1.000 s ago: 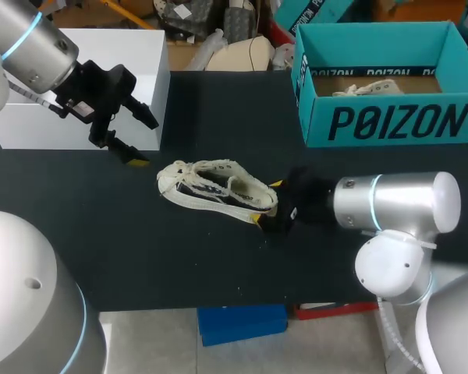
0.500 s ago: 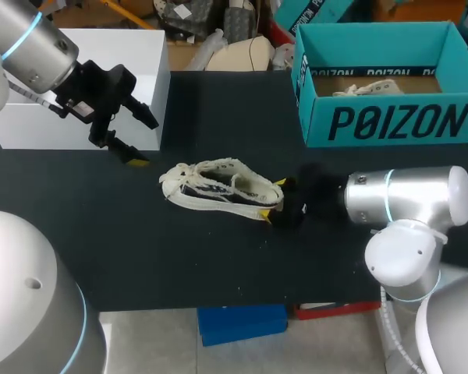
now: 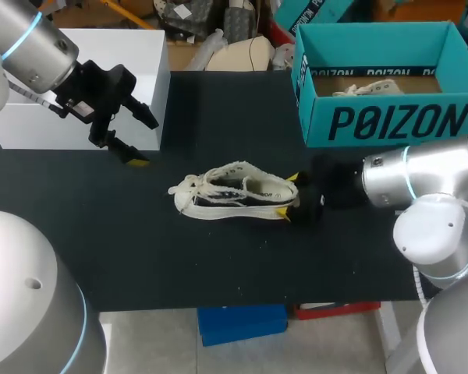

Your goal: Take the shoe out of the shoebox, open the shoe tongue, remove and reinsert the insole, then place the shoe into the shoebox

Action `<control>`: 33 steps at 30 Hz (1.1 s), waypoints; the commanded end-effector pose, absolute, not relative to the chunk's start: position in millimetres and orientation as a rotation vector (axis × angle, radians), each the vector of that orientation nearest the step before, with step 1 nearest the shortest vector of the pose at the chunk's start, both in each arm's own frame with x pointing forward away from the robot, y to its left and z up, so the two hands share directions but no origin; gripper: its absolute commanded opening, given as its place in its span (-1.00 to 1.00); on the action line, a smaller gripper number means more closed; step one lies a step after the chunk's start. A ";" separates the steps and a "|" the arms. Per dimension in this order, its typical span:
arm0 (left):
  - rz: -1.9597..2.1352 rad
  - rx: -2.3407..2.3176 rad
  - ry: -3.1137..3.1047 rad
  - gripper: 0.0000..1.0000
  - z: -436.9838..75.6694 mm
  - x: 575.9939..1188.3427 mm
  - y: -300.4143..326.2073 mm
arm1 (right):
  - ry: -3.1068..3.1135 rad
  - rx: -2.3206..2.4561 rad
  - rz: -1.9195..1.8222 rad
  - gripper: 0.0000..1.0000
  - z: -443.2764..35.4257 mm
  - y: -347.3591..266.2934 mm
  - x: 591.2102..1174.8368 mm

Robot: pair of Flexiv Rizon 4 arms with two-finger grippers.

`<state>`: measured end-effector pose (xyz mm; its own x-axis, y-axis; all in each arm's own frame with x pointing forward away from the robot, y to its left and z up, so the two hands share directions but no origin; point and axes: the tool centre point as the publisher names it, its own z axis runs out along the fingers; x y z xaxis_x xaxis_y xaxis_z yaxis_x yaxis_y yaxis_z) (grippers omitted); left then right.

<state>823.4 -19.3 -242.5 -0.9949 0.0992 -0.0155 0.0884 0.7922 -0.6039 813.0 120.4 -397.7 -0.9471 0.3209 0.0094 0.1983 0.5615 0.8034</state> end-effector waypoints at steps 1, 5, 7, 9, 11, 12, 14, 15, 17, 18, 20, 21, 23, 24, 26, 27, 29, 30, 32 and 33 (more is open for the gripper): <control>0.998 -0.157 -2.960 1.00 -244.2 823.4 -19.2 | 2.740 0.405 1.296 -1.00 -386.9 108.3 818.2; 0.998 -0.157 -2.960 1.00 -244.2 823.4 -19.2 | 2.756 0.370 1.306 -1.00 -390.6 104.1 819.3; 0.998 -0.157 -2.960 1.00 -244.2 823.4 -19.2 | 2.764 0.365 1.311 -1.00 -393.4 106.5 818.5; 0.998 -0.157 -2.960 1.00 -244.2 823.4 -19.2 | 2.764 0.369 1.314 -1.00 -398.0 106.6 818.6; 0.998 -0.157 -2.960 1.00 -244.2 823.4 -19.2 | 2.755 0.391 1.296 -1.00 -403.1 107.6 818.1; 0.998 -0.157 -2.960 1.00 -244.2 823.4 -19.2 | 2.756 0.394 1.294 -1.00 -405.7 108.4 817.5; 0.998 -0.157 -2.960 1.00 -244.2 823.4 -19.2 | 2.747 0.415 1.271 -1.00 -409.6 110.1 815.9; 0.998 -0.157 -2.960 1.00 -244.2 823.4 -19.2 | 2.739 0.415 1.274 -1.00 -410.7 111.3 815.0; 0.998 -0.157 -2.960 1.00 -244.2 823.4 -19.2 | 2.722 0.421 1.260 -1.00 -413.4 112.1 813.5; 0.998 -0.157 -2.960 1.00 -244.2 823.4 -19.2 | 2.717 0.423 1.260 -1.00 -414.8 112.5 812.8; 0.998 -0.157 -2.960 1.00 -244.2 823.4 -19.2 | 2.706 0.435 1.259 -1.00 -417.5 113.2 811.6; 0.998 -0.157 -2.960 1.00 -244.2 823.4 -19.2 | 2.705 0.435 1.260 -1.00 -418.6 113.7 811.2; 0.998 -0.157 -2.960 1.00 -244.2 823.4 -19.2 | 2.700 0.433 1.260 -1.00 -420.7 115.1 810.2; 0.998 -0.157 -2.960 1.00 -244.2 823.4 -19.2 | 2.699 0.432 1.259 -1.00 -421.5 115.4 809.8; 0.998 -0.157 -2.960 1.00 -244.2 823.4 -19.2 | 2.699 0.427 1.264 -1.00 -422.4 115.9 809.2; 0.998 -0.157 -2.960 1.00 -244.2 823.4 -19.2 | 2.700 0.422 1.265 -1.00 -422.7 115.9 809.1; 0.998 -0.157 -2.960 1.00 -244.2 823.4 -19.2 | 2.710 0.408 1.270 -1.00 -423.9 115.5 809.5; 0.998 -0.157 -2.960 1.00 -244.2 823.4 -19.2 | 2.714 0.397 1.270 -1.00 -424.2 115.2 809.7; 0.998 -0.157 -2.960 1.00 -244.2 823.4 -19.2 | 2.738 0.374 1.257 -1.00 -424.4 114.5 810.9; 0.998 -0.157 -2.960 1.00 -244.2 823.4 -19.2 | 2.743 0.367 1.248 -1.00 -424.9 114.1 811.3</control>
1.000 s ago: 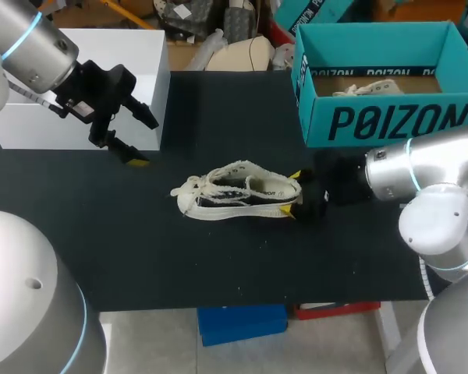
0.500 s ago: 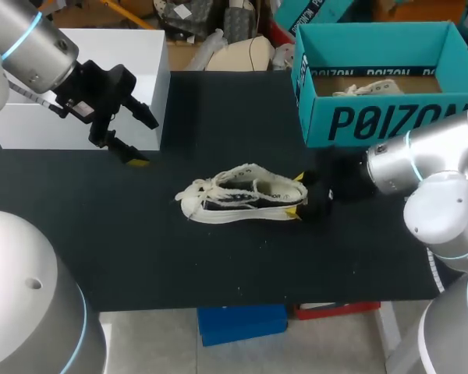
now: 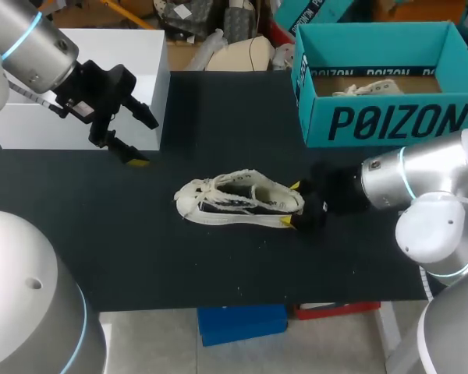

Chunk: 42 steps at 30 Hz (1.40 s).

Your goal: Take the shoe out of the shoebox, open the shoe tongue, remove and reinsert the insole, then place the shoe into the shoebox

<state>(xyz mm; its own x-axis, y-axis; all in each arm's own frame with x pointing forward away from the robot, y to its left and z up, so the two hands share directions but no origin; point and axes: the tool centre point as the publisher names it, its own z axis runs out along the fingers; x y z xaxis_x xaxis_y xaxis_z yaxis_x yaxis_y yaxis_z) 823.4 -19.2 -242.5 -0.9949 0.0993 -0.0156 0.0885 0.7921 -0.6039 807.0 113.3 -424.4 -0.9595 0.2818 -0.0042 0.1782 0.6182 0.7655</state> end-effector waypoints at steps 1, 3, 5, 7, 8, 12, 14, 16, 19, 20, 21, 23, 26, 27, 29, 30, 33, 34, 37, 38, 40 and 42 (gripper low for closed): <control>0.998 -0.157 -2.960 1.00 -244.2 823.4 -19.2 | 2.746 0.367 1.249 -1.00 -425.2 113.9 811.5; 0.998 -0.157 -2.960 1.00 -244.2 823.4 -19.2 | 2.753 0.361 1.245 -1.00 -426.0 113.3 811.8; 0.998 -0.157 -2.960 1.00 -244.2 823.4 -19.2 | 2.755 0.359 1.244 -1.00 -426.3 112.8 812.0; 0.998 -0.157 -2.960 1.00 -244.2 823.4 -19.2 | 2.758 0.356 1.245 -1.00 -426.4 112.0 812.0; 0.998 -0.157 -2.960 1.00 -244.2 823.4 -19.2 | 2.758 0.355 1.244 -1.00 -426.6 111.0 812.0; 0.998 -0.157 -2.960 1.00 -244.2 823.4 -19.2 | 2.757 0.356 1.243 -1.00 -426.2 110.6 810.7; 0.998 -0.157 -2.960 1.00 -244.2 823.4 -19.2 | 2.756 0.358 1.244 -1.00 -426.9 110.3 809.6; 0.998 -0.157 -2.960 1.00 -244.2 823.4 -19.2 | 2.754 0.360 1.247 -1.00 -427.7 110.0 808.9; 0.998 -0.157 -2.960 1.00 -244.2 823.4 -19.2 | 2.754 0.358 1.254 -1.00 -428.2 110.2 808.1; 0.998 -0.157 -2.960 1.00 -244.2 823.4 -19.2 | 2.755 0.357 1.256 -1.00 -428.3 110.4 807.9; 0.998 -0.157 -2.960 1.00 -244.2 823.4 -19.2 | 2.754 0.357 1.259 -1.00 -428.4 110.5 807.9; 0.998 -0.157 -2.960 1.00 -244.2 823.4 -19.2 | 2.754 0.354 1.260 -1.00 -428.8 111.1 808.0; 0.998 -0.157 -2.960 1.00 -244.2 823.4 -19.2 | 2.757 0.352 1.255 -1.00 -429.4 112.4 808.8; 0.998 -0.157 -2.960 1.00 -244.2 823.4 -19.2 | 2.767 0.343 1.249 -1.00 -429.7 113.1 809.2; 0.998 -0.157 -2.960 1.00 -244.2 823.4 -19.2 | 2.768 0.343 1.249 -1.00 -430.3 114.1 809.2; 0.998 -0.157 -2.960 1.00 -244.2 823.4 -19.2 | 2.769 0.345 1.249 -1.00 -431.1 114.2 809.3; 0.998 -0.157 -2.960 1.00 -244.2 823.4 -19.2 | 2.772 0.343 1.254 -1.00 -431.7 114.3 809.3; 0.998 -0.157 -2.960 1.00 -244.2 823.4 -19.2 | 2.772 0.343 1.254 -1.00 -431.7 114.3 809.3; 0.998 -0.157 -2.960 1.00 -244.2 823.4 -19.2 | 2.772 0.343 1.254 -1.00 -431.7 114.3 809.3; 0.998 -0.157 -2.960 1.00 -244.2 823.4 -19.2 | 2.772 0.343 1.254 -1.00 -431.7 114.3 809.3; 0.998 -0.157 -2.960 1.00 -244.2 823.4 -19.2 | 2.772 0.343 1.254 -1.00 -431.7 114.3 809.3; 0.998 -0.157 -2.960 1.00 -244.2 823.4 -19.2 | 2.772 0.343 1.254 -1.00 -431.7 114.3 809.3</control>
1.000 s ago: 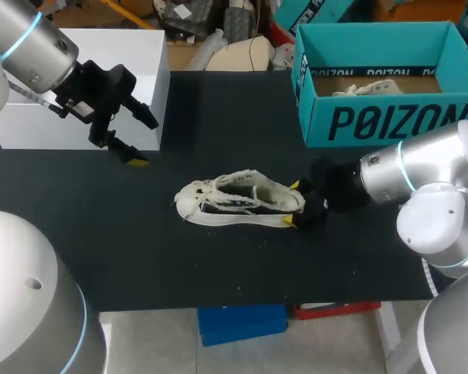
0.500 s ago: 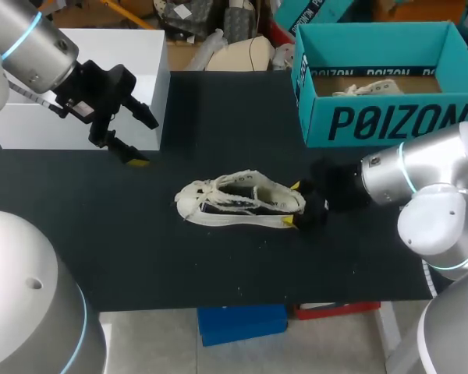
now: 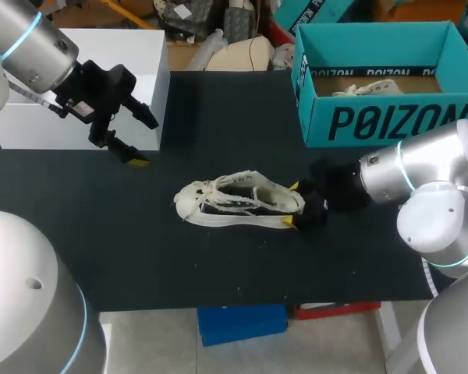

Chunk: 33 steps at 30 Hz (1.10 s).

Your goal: Take the shoe out of the shoebox, open the shoe tongue, remove and reinsert the insole, then place the shoe into the shoebox

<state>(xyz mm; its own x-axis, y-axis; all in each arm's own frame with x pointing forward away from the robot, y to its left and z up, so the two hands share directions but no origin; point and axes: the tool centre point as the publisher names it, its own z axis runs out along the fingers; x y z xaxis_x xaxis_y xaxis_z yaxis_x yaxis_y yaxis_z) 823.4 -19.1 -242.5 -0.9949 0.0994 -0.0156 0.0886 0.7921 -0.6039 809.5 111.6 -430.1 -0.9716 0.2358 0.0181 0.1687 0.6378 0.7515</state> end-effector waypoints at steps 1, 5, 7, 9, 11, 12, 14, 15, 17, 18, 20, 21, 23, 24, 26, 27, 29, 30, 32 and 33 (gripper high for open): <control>0.998 -0.157 -2.960 1.00 -244.2 823.4 -19.2 | 2.772 0.343 1.254 -1.00 -431.7 114.3 809.3; 0.998 -0.157 -2.960 1.00 -244.2 823.4 -19.2 | 2.772 0.343 1.254 -1.00 -431.7 114.3 809.3; 1.023 -0.099 -2.966 1.00 -231.7 823.9 -27.1 | 2.772 0.343 1.254 -1.00 -431.7 114.3 809.3; 0.975 -0.030 -3.011 1.00 -220.2 820.5 -36.0 | 2.772 0.343 1.254 -1.00 -431.7 114.3 809.3; 0.869 0.189 -3.016 1.00 -213.4 819.3 -45.1 | 2.772 0.343 1.254 -1.00 -431.7 114.3 809.3; 0.872 0.254 -3.001 1.00 -209.0 818.5 -48.0 | 2.772 0.343 1.254 -1.00 -431.7 114.3 809.3; 0.732 0.406 -3.106 1.00 -204.3 817.7 -54.3 | 2.772 0.343 1.254 -1.00 -431.7 114.3 809.3; 0.746 0.444 -3.101 1.00 -201.3 816.4 -57.8 | 2.772 0.343 1.254 -1.00 -431.7 114.3 809.3; 0.699 0.390 -3.086 1.00 -200.0 813.2 -67.1 | 2.772 0.343 1.254 -1.00 -431.7 114.3 809.3; 0.699 0.390 -3.086 1.00 -200.0 813.2 -67.1 | 2.772 0.343 1.254 -1.00 -431.7 114.3 809.3; 0.699 0.390 -3.086 1.00 -200.0 813.2 -67.1 | 2.772 0.343 1.254 -1.00 -431.7 114.3 809.3; 0.699 0.390 -3.086 1.00 -200.0 813.2 -67.1 | 2.772 0.343 1.254 -1.00 -431.7 114.3 809.3; 0.699 0.390 -3.086 1.00 -200.0 813.2 -67.1 | 2.772 0.343 1.254 -1.00 -431.7 114.3 809.3; 0.699 0.390 -3.086 1.00 -200.0 813.2 -67.1 | 2.772 0.343 1.254 -1.00 -431.7 114.3 809.3; 0.699 0.390 -3.086 1.00 -200.0 813.2 -67.1 | 2.772 0.343 1.254 -1.00 -431.7 114.3 809.3; 0.699 0.390 -3.086 1.00 -200.0 813.2 -67.1 | 2.772 0.343 1.254 -1.00 -431.7 114.3 809.3; 0.699 0.390 -3.086 1.00 -200.0 813.2 -67.1 | 2.772 0.343 1.254 -1.00 -431.7 114.3 809.3; 0.699 0.390 -3.086 1.00 -200.0 813.2 -67.1 | 2.772 0.343 1.254 -1.00 -431.7 114.3 809.3; 0.509 0.652 -3.133 1.00 -203.2 812.4 -78.5 | 2.772 0.343 1.254 -1.00 -431.7 114.3 809.3; 0.433 0.788 -3.125 1.00 -205.0 811.8 -83.1 | 2.772 0.343 1.254 -1.00 -431.7 114.3 809.3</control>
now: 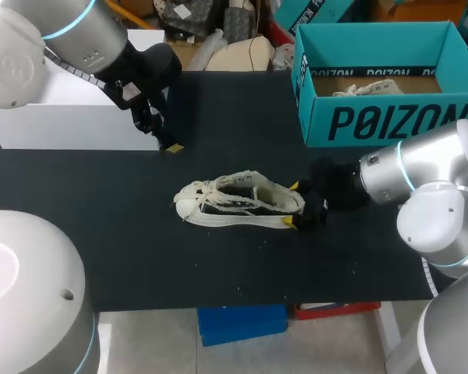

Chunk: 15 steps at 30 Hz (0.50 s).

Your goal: Take the shoe out of the shoebox, open the shoe tongue, remove and reinsert the insole, then place the shoe into the shoebox

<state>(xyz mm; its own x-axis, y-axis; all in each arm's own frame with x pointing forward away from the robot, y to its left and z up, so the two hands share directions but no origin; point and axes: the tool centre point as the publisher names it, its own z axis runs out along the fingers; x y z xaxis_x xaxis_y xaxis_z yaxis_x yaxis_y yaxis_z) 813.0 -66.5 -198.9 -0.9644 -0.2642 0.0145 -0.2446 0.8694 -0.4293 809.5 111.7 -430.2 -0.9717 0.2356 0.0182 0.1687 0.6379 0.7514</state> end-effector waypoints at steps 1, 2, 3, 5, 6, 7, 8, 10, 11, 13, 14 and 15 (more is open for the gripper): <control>-0.310 -0.895 2.859 1.00 -207.5 812.5 -88.1 | 2.772 0.343 1.254 -1.00 -431.7 114.3 809.3; -0.225 -1.038 2.812 1.00 -210.9 813.8 -92.2 | 2.772 0.343 1.254 -1.00 -431.7 114.3 809.3; -0.206 -1.188 2.809 1.00 -213.7 813.2 -95.4 | 2.772 0.343 1.254 -1.00 -431.7 114.3 809.3; 0.008 -1.457 2.594 1.00 -223.4 813.5 -99.5 | 2.772 0.343 1.254 -1.00 -431.7 114.3 809.3; 0.056 -1.567 2.485 1.00 -225.9 813.6 -99.1 | 2.772 0.343 1.254 -1.00 -431.7 114.3 809.3; 0.065 -1.680 2.418 1.00 -227.9 813.1 -98.5 | 2.772 0.343 1.254 -1.00 -431.7 114.3 809.3; 0.038 -1.762 2.418 1.00 -229.4 813.4 -98.3 | 2.772 0.343 1.254 -1.00 -431.7 114.3 809.3; 0.008 -1.785 2.450 1.00 -231.5 811.5 -100.5 | 2.772 0.343 1.254 -1.00 -431.7 114.3 809.3; 0.008 -1.785 2.450 1.00 -231.5 811.5 -100.5 | 2.772 0.343 1.254 -1.00 -431.7 114.3 809.3; 0.008 -1.785 2.450 1.00 -231.5 811.5 -100.5 | 2.772 0.343 1.254 -1.00 -431.7 114.3 809.3; 0.008 -1.785 2.450 1.00 -231.5 811.5 -100.5 | 2.772 0.343 1.254 -1.00 -431.7 114.3 809.3; 0.008 -1.785 2.450 1.00 -231.5 811.5 -100.5 | 2.772 0.343 1.254 -1.00 -431.7 114.3 809.3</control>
